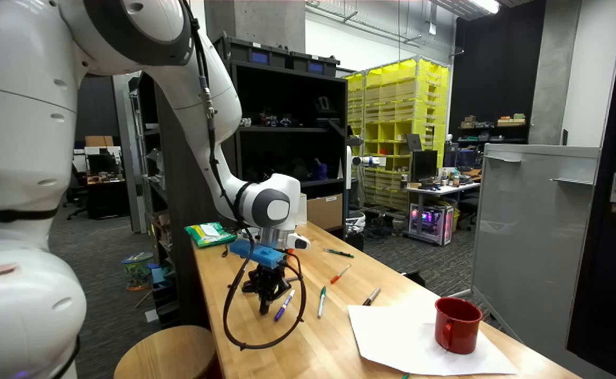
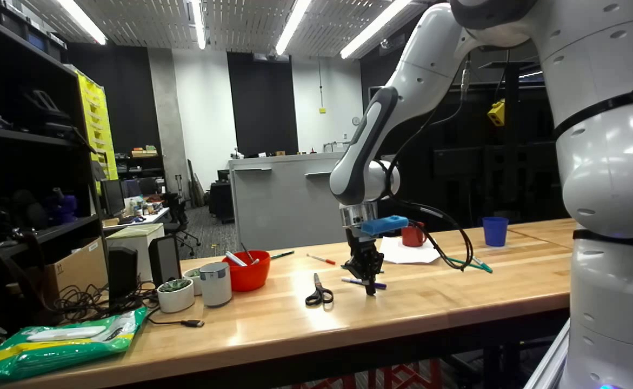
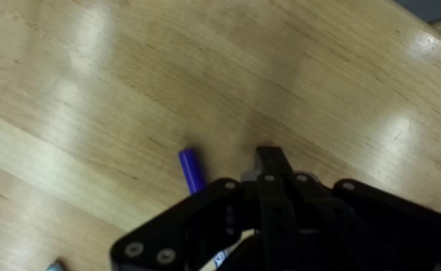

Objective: Remove one marker from the left red cup, then move it to the left

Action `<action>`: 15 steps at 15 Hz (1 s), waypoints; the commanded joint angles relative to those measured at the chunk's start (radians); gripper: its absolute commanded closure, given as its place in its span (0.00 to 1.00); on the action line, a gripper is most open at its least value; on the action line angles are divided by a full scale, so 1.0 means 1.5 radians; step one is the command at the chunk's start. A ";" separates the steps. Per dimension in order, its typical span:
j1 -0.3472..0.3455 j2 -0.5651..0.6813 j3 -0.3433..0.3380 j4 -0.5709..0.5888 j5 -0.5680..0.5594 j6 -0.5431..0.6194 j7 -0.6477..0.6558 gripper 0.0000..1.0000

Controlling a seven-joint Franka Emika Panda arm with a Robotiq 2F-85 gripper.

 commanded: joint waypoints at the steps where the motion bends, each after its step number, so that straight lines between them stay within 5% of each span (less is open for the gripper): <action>1: 0.013 -0.031 0.002 -0.010 -0.025 -0.002 0.001 0.69; 7: 0.050 -0.076 0.006 0.043 -0.130 -0.098 0.082 0.30; 11: 0.064 -0.087 0.024 0.123 -0.113 -0.215 0.152 0.02; 15: 0.077 -0.066 0.037 0.215 -0.121 -0.300 0.239 0.00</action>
